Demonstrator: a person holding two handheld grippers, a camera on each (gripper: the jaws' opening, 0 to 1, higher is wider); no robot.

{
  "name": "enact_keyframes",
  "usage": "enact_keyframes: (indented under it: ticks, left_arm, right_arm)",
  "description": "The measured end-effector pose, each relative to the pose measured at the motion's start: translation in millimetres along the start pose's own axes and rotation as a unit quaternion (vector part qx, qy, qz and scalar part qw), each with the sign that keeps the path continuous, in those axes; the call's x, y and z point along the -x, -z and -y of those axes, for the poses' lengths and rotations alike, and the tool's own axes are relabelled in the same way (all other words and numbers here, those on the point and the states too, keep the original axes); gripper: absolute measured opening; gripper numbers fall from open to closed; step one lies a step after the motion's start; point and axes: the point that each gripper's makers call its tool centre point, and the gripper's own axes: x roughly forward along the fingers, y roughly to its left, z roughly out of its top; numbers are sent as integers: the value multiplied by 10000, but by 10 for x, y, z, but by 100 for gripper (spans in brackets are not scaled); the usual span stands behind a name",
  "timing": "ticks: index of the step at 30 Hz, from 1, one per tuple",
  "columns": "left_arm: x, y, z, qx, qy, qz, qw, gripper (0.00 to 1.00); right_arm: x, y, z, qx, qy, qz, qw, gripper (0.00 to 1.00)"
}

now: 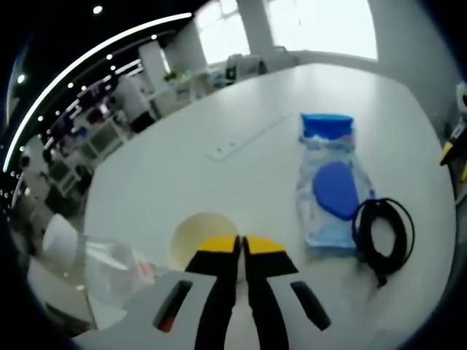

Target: Arrange the tabletop items into an orderly group along one side of the table until the central work area is clear of visible clutter.

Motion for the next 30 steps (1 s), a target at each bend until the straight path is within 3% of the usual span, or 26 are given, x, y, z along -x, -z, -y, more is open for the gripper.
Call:
enact_keyframes:
  ticks: [10,20,30]
  left_arm:
    - [104,-24,-56,107,-181,135,9997,19]
    - [396,2,27,624,-302,432,9967,25]
    - [600,255,285,954,-227,415,9943,33]
  right_arm:
    - [-14,3,-6,6,-22,-18,10000,41]
    - [-94,-22,-75,18,-136,5,9999,41]
    - [-151,-46,-163,155,-296,-41,9994,41]
